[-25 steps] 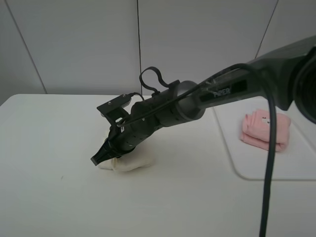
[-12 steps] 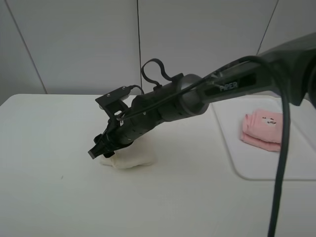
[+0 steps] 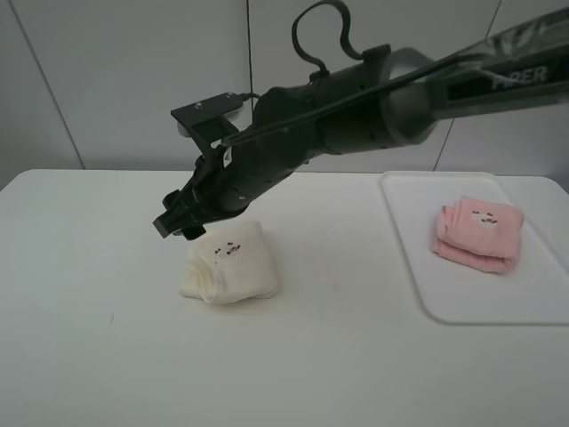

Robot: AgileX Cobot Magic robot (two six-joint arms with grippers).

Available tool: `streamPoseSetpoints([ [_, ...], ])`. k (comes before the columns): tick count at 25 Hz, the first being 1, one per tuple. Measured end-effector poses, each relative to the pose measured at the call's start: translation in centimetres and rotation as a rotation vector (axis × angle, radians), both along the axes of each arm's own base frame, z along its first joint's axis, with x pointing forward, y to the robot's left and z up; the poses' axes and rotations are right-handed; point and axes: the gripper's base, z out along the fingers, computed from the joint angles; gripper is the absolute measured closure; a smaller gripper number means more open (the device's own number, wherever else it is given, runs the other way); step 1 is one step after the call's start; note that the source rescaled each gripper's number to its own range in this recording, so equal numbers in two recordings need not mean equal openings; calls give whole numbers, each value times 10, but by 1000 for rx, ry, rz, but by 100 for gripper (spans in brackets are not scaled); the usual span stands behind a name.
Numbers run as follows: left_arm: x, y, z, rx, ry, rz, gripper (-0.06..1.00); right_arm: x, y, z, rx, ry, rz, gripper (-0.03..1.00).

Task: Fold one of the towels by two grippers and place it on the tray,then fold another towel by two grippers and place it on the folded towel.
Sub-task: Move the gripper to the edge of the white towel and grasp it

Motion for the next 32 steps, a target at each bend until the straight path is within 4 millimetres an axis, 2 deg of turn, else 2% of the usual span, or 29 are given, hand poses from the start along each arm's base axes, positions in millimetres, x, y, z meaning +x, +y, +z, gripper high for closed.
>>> streamPoseSetpoints([
  [3,0,0,0,0,0,0,1,9,-19,11,-5,54,-83,28],
  [6,0,0,0,0,0,0,1,26,-44,10,-26,130,-199,28],
  [11,0,0,0,0,0,0,1,44,-83,-10,-39,216,-333,28],
  [15,0,0,0,0,0,0,1,46,-98,-31,-5,238,-377,28],
  [23,0,0,0,0,0,0,1,49,-95,-73,12,320,-383,28],
  [32,0,0,0,0,0,0,1,42,-79,-77,60,317,-361,28],
])
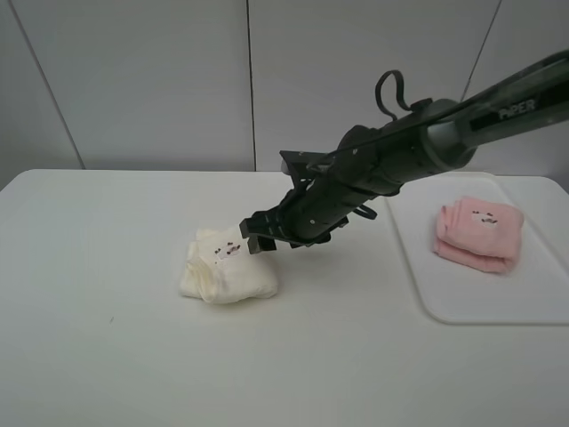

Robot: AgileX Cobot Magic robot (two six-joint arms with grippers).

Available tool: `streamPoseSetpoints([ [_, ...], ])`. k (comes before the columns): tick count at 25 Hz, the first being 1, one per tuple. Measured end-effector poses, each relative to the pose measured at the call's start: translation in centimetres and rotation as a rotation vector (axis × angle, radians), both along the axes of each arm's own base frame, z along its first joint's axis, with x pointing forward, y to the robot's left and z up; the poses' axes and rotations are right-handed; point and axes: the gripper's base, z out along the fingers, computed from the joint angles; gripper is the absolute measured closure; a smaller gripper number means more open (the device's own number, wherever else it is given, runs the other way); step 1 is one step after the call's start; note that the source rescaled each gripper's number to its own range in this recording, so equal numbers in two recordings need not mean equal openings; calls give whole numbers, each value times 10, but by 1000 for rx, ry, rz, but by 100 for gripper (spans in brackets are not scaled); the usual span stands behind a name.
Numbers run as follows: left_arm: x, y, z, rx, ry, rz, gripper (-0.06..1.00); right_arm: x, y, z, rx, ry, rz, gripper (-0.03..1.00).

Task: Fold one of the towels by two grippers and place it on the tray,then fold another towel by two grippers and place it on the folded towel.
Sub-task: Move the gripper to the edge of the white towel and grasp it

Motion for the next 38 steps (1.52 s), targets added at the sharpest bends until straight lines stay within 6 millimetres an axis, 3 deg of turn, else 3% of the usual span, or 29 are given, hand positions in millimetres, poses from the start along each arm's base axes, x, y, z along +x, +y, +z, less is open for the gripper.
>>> streamPoseSetpoints([
  [17,0,0,0,0,0,0,1,-2,30,-36,4,22,12,28],
  [25,0,0,0,0,0,0,1,2,34,-38,8,16,13,32],
  [30,0,0,0,0,0,0,1,2,34,-40,7,20,12,48],
  [35,0,0,0,0,0,0,1,2,34,-41,3,13,25,84],
  [38,0,0,0,0,0,0,1,2,34,-40,3,10,28,90],
])
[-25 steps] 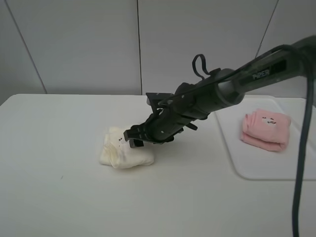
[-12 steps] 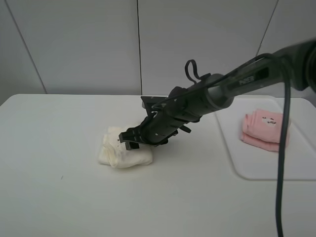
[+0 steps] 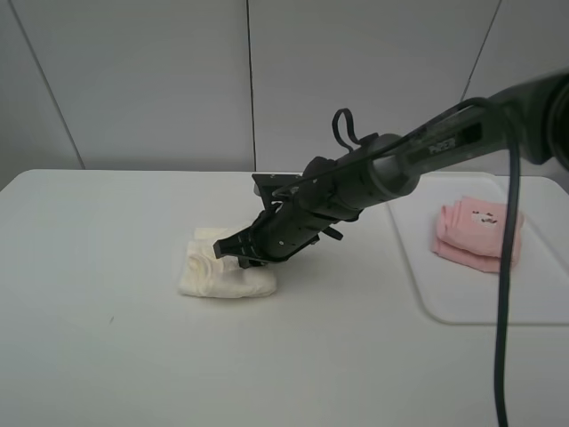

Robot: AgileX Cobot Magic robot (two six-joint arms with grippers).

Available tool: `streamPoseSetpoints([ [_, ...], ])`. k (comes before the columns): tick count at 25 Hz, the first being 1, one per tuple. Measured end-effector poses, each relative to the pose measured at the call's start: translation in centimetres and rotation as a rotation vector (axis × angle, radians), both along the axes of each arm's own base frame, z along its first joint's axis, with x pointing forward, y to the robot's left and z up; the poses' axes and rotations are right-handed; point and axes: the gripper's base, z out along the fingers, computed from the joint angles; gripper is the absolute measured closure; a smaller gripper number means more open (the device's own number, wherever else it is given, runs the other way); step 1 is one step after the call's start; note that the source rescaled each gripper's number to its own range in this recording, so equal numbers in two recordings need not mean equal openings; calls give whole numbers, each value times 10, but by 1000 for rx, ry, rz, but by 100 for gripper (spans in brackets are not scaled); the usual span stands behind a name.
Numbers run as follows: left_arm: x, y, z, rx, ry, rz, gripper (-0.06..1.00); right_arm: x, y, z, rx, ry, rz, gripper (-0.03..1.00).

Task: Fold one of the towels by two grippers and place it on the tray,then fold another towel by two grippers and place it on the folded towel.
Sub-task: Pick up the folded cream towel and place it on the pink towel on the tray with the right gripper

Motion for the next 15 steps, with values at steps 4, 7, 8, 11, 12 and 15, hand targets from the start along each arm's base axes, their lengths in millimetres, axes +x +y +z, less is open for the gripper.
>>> streamPoseSetpoints([
  [4,0,0,0,0,0,0,1,0,1,1,1,-3,2,90],
  [7,0,0,0,0,0,0,1,0,0,3,-5,-16,15,91],
  [8,0,0,0,0,0,0,1,0,0,4,-7,-21,20,91],
  [11,0,0,0,0,0,0,1,2,-3,13,-13,-37,36,91],
  [12,0,0,0,0,0,0,1,3,-5,17,-12,-40,35,91],
  [15,0,0,0,0,0,0,1,10,-15,31,-7,-61,27,91],
])
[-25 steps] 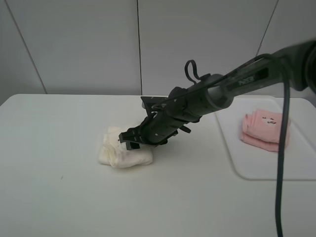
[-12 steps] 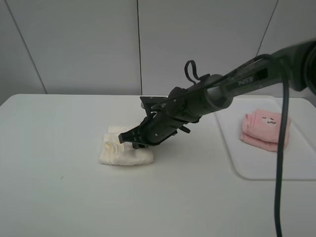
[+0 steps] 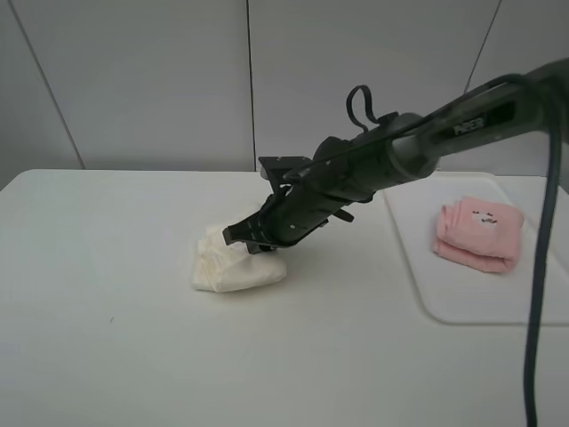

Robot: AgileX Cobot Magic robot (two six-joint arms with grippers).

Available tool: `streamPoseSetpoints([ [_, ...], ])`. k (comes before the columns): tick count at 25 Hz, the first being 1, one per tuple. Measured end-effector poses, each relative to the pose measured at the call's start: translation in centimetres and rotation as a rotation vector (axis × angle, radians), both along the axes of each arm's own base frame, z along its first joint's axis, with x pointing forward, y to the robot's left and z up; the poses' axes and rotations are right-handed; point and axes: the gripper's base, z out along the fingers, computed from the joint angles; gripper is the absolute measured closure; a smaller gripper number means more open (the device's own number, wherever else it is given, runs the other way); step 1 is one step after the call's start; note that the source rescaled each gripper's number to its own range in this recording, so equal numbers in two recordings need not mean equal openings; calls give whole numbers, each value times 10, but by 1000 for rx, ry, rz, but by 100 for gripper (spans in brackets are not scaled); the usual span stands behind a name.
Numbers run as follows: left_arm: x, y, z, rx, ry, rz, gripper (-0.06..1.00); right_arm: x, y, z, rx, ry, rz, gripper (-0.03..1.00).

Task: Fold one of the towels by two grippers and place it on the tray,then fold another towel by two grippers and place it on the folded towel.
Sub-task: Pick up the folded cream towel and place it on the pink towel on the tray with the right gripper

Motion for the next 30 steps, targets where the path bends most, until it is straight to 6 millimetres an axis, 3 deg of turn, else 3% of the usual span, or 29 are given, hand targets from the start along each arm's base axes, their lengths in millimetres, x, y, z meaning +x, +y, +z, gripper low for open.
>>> streamPoseSetpoints([
  [7,0,0,0,0,0,0,1,26,-40,31,6,-60,-71,91],
  [17,0,0,0,0,0,0,1,66,-133,46,-19,-38,-267,91],
  [26,0,0,0,0,0,0,1,64,-183,105,1,-107,-346,91],
  [30,0,0,0,0,0,0,1,62,-220,105,-18,-33,-409,91],
])
